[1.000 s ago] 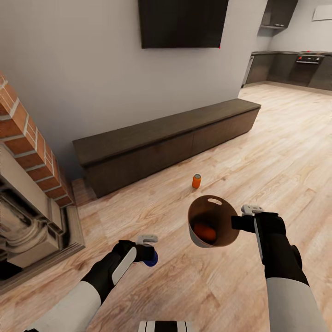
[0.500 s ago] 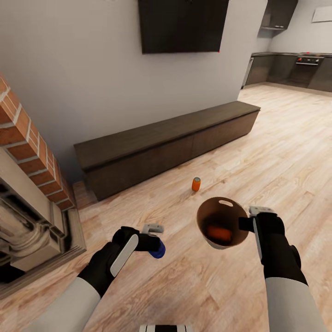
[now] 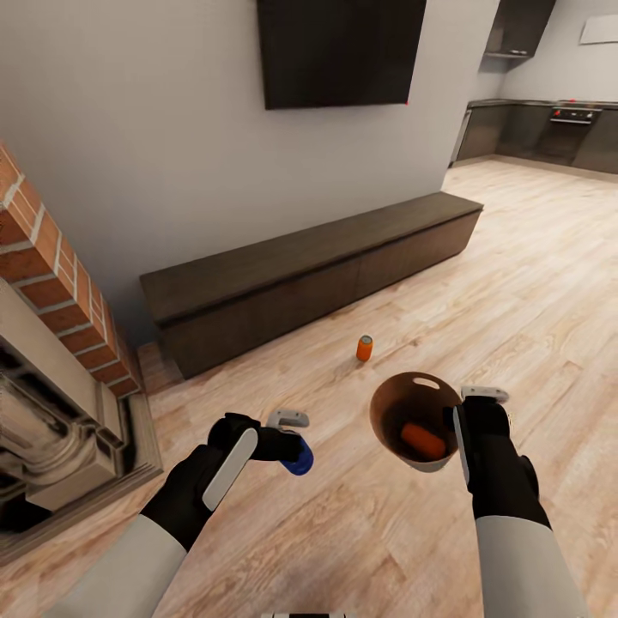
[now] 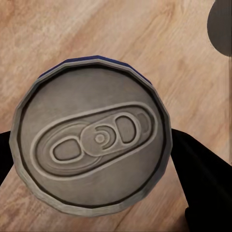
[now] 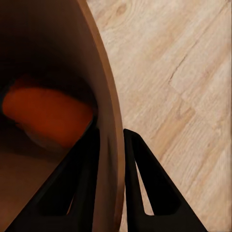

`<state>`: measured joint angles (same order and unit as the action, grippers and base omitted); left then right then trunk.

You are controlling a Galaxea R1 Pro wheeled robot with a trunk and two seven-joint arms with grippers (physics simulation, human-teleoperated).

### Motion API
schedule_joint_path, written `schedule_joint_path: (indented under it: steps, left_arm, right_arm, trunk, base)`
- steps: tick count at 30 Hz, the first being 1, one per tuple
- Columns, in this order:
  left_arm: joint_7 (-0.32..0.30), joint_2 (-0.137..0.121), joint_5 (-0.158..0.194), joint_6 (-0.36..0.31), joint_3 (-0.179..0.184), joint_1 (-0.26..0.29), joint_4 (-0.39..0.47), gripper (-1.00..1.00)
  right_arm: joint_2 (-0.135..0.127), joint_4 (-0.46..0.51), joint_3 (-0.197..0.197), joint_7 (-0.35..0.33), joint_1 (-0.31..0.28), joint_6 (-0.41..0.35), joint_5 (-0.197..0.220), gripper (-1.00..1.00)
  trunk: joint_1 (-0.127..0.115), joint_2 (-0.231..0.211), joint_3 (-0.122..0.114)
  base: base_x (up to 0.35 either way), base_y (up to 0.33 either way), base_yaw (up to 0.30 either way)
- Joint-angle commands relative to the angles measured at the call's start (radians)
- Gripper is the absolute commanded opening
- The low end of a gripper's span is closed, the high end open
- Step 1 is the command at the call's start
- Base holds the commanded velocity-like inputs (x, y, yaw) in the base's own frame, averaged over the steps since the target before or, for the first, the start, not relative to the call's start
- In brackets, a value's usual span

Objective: Put the three can of soda from the living room inside the tash can in the kitchen.

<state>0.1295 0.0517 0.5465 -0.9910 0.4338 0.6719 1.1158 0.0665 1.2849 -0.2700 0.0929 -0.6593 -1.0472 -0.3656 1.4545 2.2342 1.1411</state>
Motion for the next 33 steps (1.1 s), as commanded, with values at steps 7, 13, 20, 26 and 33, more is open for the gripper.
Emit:
schedule_joint_path:
  steps: [7,13,20,26,33]
  left_arm:
    - [-0.009,0.001,0.000,0.000,0.000,-0.001,0.021,-1.00]
    - [-0.014,-0.001,0.000,-0.005,-0.001,-0.001,0.087,-1.00]
    - [-0.016,-0.002,0.004,-0.023,0.000,-0.002,0.158,-1.00]
    - [-0.015,-0.004,0.073,-0.039,0.001,-0.002,0.228,-1.00]
    - [-0.014,-0.004,0.132,-0.053,0.002,-0.002,0.256,-1.00]
  right_arm:
    - [0.003,-0.014,0.028,0.005,0.000,0.000,0.013,-1.00]
    - [0.004,-0.048,0.039,0.058,0.000,0.000,0.014,-1.00]
    - [0.003,-0.063,0.041,0.083,0.000,0.000,0.013,-1.00]
    - [0.003,-0.082,0.066,0.134,0.000,0.000,0.014,-1.00]
    - [0.004,-0.109,0.093,0.175,0.000,0.000,0.013,-1.00]
  trunk:
    - [-0.027,-0.049,-0.022]
    - [-0.050,-0.091,-0.041]
    - [-0.077,-0.140,-0.063]
    - [-0.100,-0.182,-0.082]
    - [-0.127,-0.231,-0.104]
  base:
    - [0.000,0.000,0.000]
    - [0.000,0.000,0.000]
    - [0.000,0.000,0.000]
    - [0.000,0.000,0.000]
    - [0.000,0.000,0.000]
